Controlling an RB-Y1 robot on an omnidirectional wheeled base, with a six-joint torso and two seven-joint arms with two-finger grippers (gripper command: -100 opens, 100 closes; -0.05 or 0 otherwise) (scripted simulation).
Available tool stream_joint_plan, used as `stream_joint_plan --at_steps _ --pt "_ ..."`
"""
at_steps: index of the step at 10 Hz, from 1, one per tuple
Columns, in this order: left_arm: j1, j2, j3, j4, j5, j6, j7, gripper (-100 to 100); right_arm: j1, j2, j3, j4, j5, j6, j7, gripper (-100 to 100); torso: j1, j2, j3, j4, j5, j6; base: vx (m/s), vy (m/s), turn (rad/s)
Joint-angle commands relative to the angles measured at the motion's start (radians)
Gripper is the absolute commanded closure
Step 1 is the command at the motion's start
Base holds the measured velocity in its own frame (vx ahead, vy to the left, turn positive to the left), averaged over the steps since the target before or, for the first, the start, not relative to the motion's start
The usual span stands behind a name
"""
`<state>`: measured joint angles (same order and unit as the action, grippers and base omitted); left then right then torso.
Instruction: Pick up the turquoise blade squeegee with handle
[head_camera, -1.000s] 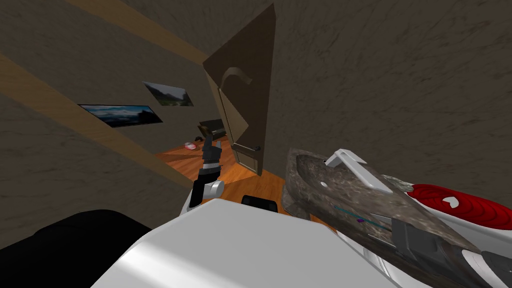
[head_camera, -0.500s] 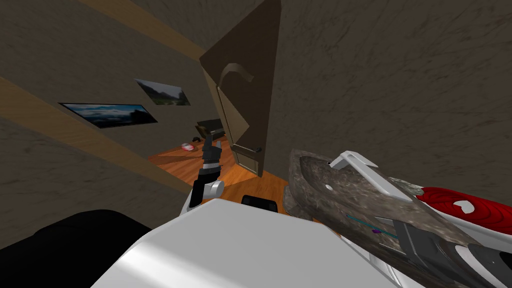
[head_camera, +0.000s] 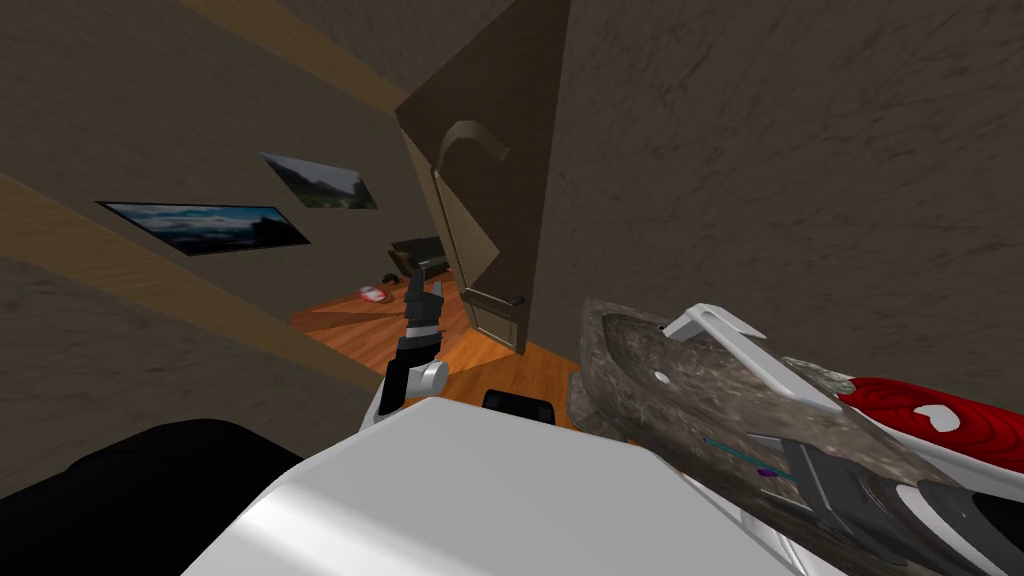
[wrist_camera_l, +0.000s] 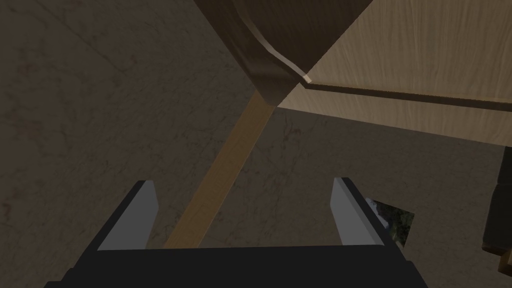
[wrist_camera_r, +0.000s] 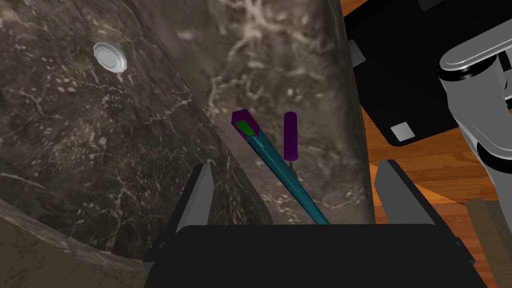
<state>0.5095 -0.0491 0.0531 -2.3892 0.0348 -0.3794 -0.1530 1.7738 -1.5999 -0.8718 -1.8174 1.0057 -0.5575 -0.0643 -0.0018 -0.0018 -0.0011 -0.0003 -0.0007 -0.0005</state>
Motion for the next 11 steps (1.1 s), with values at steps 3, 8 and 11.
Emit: stream_joint_plan --at_steps 3,8,11 --pt "0.0 0.0 0.0 0.0 0.0 0.0 0.0 0 -0.007 -0.028 0.057 -0.012 -0.005 0.067 0.002 -100 -0.001 -0.001 0.0 0.0 0.0 0.0 0.022 -0.014 -0.007" --pt "0.0 0.0 0.0 0.0 0.0 0.0 0.0 0 -0.007 -0.035 0.066 -0.015 -0.004 0.077 0.001 100 0.0 0.001 0.001 0.0 0.0 0.0 0.006 -0.003 -0.001" --pt "0.0 0.0 0.0 0.0 0.0 0.0 0.0 0 -0.008 -0.036 0.066 -0.015 -0.003 0.077 0.003 0 0.0 0.002 0.001 0.001 0.0 0.001 0.0 0.0 0.0"
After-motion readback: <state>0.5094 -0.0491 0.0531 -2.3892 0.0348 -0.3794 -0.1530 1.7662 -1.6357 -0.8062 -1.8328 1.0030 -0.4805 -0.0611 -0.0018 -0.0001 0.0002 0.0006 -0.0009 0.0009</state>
